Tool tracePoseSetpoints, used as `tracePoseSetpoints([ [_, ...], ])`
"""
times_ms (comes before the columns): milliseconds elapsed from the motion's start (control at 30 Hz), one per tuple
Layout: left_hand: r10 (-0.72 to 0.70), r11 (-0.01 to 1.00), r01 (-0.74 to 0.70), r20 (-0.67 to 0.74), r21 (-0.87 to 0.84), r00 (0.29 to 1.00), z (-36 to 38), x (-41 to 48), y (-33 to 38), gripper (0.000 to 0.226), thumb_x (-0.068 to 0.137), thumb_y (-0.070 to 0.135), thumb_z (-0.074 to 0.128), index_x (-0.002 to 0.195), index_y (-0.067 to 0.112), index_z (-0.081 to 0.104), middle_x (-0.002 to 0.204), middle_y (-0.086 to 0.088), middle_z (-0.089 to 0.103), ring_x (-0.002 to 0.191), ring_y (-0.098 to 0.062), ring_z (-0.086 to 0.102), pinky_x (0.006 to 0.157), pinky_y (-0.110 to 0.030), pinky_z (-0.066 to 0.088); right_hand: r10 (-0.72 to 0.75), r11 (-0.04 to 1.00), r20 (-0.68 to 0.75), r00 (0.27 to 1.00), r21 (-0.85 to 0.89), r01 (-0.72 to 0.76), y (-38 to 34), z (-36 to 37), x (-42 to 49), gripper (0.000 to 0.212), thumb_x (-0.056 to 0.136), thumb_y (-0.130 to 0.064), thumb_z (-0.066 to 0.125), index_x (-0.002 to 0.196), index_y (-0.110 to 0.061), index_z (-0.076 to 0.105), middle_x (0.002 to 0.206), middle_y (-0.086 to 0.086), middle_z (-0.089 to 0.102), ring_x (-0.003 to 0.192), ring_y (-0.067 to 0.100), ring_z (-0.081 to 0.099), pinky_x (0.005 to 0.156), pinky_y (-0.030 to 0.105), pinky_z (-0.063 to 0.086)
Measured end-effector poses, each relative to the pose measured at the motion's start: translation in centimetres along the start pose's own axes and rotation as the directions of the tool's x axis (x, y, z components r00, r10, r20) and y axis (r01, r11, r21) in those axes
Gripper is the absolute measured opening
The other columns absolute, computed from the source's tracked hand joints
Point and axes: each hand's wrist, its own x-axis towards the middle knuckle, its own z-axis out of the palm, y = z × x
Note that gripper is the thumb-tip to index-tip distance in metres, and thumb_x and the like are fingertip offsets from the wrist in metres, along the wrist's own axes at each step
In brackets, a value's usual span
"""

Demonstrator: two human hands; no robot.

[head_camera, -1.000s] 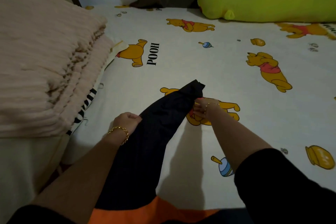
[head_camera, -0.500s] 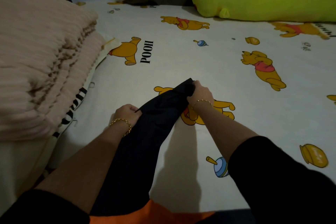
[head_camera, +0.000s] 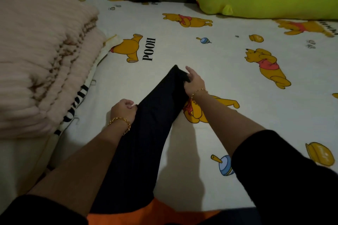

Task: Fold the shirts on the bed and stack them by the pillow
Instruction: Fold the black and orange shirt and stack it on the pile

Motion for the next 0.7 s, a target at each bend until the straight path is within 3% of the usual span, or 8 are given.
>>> tracePoseSetpoints([
  [100,0.001,0.999,-0.001,-0.016,0.034,1.000,-2.0,-1.8,-1.8,0.022,0.088,0.019,0.062,0.108,0.010,0.064,0.099,-0.004,0.064,0.100,-0.023,0.059,0.089,-0.028,0.044,-0.019,0.991,-0.054,0.998,-0.132,0.012,0.8,1.1,-3.7,0.050,0.090,0.004,0.044,0.135,-0.018,0.051,0.129,0.007,0.058,0.120,0.022,0.054,0.099,0.022,0.040],
  [267,-0.021,0.995,0.020,0.006,0.099,1.000,-7.3,-6.7,-6.8,0.012,0.087,0.023,0.063,0.096,0.015,0.064,0.099,-0.005,0.067,0.096,-0.026,0.062,0.091,-0.035,0.049,-0.109,0.972,0.051,0.993,-0.206,0.117,-0.1,3.8,-12.0,0.040,0.088,0.005,0.045,0.121,-0.013,0.060,0.119,0.008,0.064,0.111,0.022,0.059,0.090,0.019,0.041],
  [400,-0.073,0.986,0.068,0.025,0.150,0.997,-11.8,-12.6,-11.4,0.009,0.088,0.015,0.058,0.094,0.011,0.064,0.095,-0.007,0.067,0.095,-0.024,0.060,0.082,-0.021,0.038,-0.136,0.963,0.187,0.973,-0.206,0.175,-2.4,6.5,-20.2,0.038,0.089,0.003,0.044,0.119,-0.011,0.061,0.119,0.009,0.063,0.112,0.020,0.058,0.093,0.020,0.040],
  [500,-0.122,0.976,0.112,0.040,0.187,0.992,-15.3,-17.9,-15.4,0.005,0.088,0.017,0.059,0.090,0.014,0.064,0.094,-0.008,0.068,0.093,-0.028,0.062,0.079,-0.028,0.044,-0.149,0.946,0.309,0.939,-0.233,0.227,-3.6,8.8,-26.9,0.037,0.089,0.001,0.044,0.119,-0.012,0.061,0.120,0.009,0.061,0.113,0.020,0.056,0.096,0.020,0.039],
  [600,-0.165,0.967,0.160,0.006,0.199,0.986,-18.5,-22.9,-19.5,0.003,0.087,0.017,0.062,0.087,0.015,0.063,0.094,-0.009,0.068,0.089,-0.026,0.062,0.071,-0.025,0.042,-0.181,0.903,0.440,0.879,-0.279,0.326,-4.4,11.2,-32.7,0.038,0.089,0.000,0.045,0.121,-0.013,0.060,0.120,0.009,0.057,0.113,0.022,0.054,0.098,0.027,0.043],
  [700,-0.192,0.961,0.190,-0.013,0.201,0.981,-21.7,-26.9,-23.3,0.021,0.084,0.028,0.067,0.093,0.008,0.067,0.097,-0.011,0.067,0.090,-0.025,0.061,0.074,-0.026,0.043,-0.184,0.834,0.548,0.816,-0.352,0.425,-5.1,13.8,-37.2,0.043,0.088,0.000,0.044,0.127,-0.012,0.056,0.124,0.012,0.052,0.112,0.027,0.053,0.096,0.035,0.045],
])
